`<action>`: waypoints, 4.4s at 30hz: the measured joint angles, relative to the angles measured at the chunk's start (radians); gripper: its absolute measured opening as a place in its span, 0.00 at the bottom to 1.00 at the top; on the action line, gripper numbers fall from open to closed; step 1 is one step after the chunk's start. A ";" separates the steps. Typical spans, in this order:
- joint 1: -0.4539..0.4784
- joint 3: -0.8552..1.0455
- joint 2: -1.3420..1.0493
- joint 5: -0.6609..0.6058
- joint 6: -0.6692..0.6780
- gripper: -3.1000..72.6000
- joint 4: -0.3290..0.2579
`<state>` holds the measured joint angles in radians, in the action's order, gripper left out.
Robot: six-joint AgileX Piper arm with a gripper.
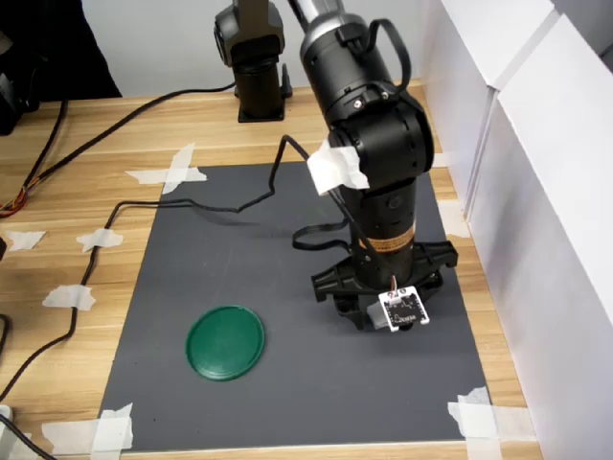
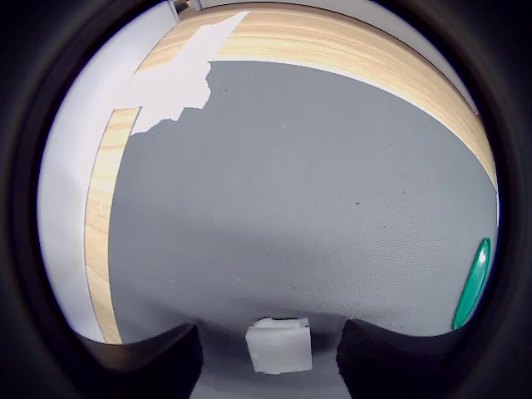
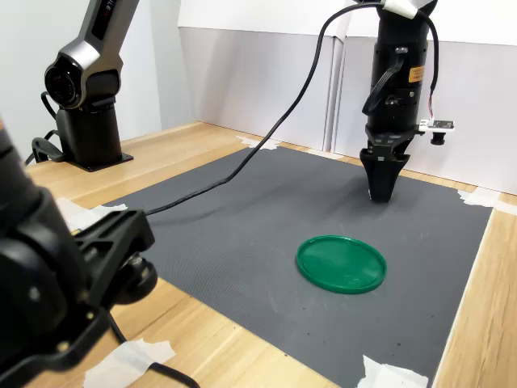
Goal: Grasp a white terminal and put it on the green lid.
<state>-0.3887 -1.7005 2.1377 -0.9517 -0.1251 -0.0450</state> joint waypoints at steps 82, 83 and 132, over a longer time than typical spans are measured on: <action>0.418 -0.005 -0.009 -0.070 0.265 0.45 0.003; 0.418 -0.005 -0.009 -0.070 0.266 0.46 0.003; 0.418 1.354 -1.607 0.760 0.033 0.02 0.121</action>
<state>0.0295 -0.3470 0.5309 -0.1914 -0.0920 0.0763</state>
